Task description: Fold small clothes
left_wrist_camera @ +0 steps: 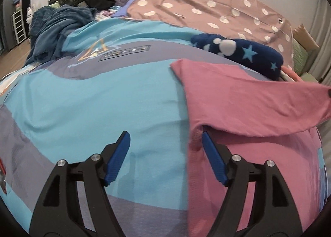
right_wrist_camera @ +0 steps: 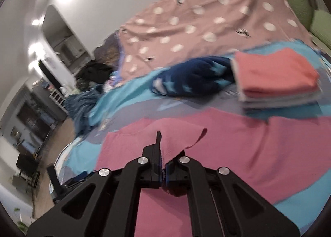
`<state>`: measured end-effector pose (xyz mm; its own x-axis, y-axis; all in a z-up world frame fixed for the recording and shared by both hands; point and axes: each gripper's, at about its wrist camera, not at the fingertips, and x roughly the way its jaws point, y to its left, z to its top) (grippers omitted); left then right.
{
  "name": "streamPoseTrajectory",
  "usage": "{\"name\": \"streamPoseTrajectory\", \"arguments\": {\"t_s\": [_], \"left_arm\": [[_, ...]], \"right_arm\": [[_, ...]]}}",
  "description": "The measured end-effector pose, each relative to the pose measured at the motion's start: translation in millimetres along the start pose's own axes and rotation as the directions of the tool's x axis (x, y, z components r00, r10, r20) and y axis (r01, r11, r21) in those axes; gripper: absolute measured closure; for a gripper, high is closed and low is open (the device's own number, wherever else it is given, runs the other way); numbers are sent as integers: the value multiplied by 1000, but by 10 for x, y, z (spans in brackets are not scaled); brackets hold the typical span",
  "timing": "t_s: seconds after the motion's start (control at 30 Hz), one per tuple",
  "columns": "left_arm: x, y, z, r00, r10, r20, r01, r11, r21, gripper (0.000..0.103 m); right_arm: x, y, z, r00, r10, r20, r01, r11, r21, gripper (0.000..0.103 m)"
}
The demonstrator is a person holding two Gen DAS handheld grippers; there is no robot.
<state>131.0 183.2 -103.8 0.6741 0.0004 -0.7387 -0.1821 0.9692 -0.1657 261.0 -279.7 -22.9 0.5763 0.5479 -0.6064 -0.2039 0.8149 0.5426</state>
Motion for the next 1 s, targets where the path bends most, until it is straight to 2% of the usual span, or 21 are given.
{"name": "streamPoseTrajectory", "arguments": {"t_s": [0.1, 0.2, 0.27, 0.33, 0.37, 0.4, 0.43, 0.5, 0.67, 0.73, 0.8, 0.87, 0.93, 0.97, 1.0], "left_arm": [[17, -124, -13, 1000, -15, -9, 15, 999, 44, 29], [60, -176, -13, 1000, -11, -27, 13, 998, 69, 29], [105, -160, 1, 999, -9, -45, 12, 998, 59, 36], [150, -134, 12, 998, -17, -63, 20, 999, 43, 56], [162, -122, 13, 998, -22, -67, 24, 999, 35, 57], [162, -118, 10, 998, -23, -63, 25, 999, 29, 63], [160, -118, 7, 998, -27, -59, 28, 999, 27, 74], [144, -106, -4, 998, -42, -50, 44, 999, 21, 86], [123, -51, -29, 998, -40, -39, 40, 999, -15, 86], [124, -46, -35, 998, -41, -38, 41, 999, -18, 86], [125, -42, -41, 999, -39, -38, 38, 999, -15, 86], [129, -42, -48, 999, -36, -37, 36, 999, -14, 86], [127, -35, -49, 999, -37, -36, 37, 999, -17, 86], [126, -27, -48, 999, -39, -35, 38, 999, -21, 86], [126, -6, -51, 999, -43, -34, 42, 999, -31, 86]], "right_arm": [[137, -250, -80, 998, -55, -33, 57, 998, 39, 101], [183, -501, -207, 995, -77, -66, 83, 991, 102, 101], [175, -577, -229, 995, -73, -68, 81, 988, 128, 101], [175, -591, -208, 996, -62, -62, 70, 990, 125, 101], [166, -592, -200, 996, -56, -68, 64, 991, 117, 101], [176, -600, -197, 995, -61, -73, 69, 992, 110, 98], [196, -616, -194, 993, -91, -80, 99, 990, 103, 97], [172, -709, -236, 984, -144, -103, 155, 981, 113, 86], [114, -801, -351, 978, -158, -135, 175, 977, 123, 83], [106, -755, -407, 976, -156, -153, 172, 981, 93, 74], [142, -719, -457, 973, -141, -181, 156, 985, 70, 60], [278, -684, -538, 958, -154, -242, 166, 986, 26, 54], [357, -658, -565, 949, -203, -241, 206, 979, -14, 58], [348, -622, -556, 933, -280, -226, 275, 960, -53, 87], [327, -613, -541, 919, -328, -217, 322, 945, -64, 101]]}}
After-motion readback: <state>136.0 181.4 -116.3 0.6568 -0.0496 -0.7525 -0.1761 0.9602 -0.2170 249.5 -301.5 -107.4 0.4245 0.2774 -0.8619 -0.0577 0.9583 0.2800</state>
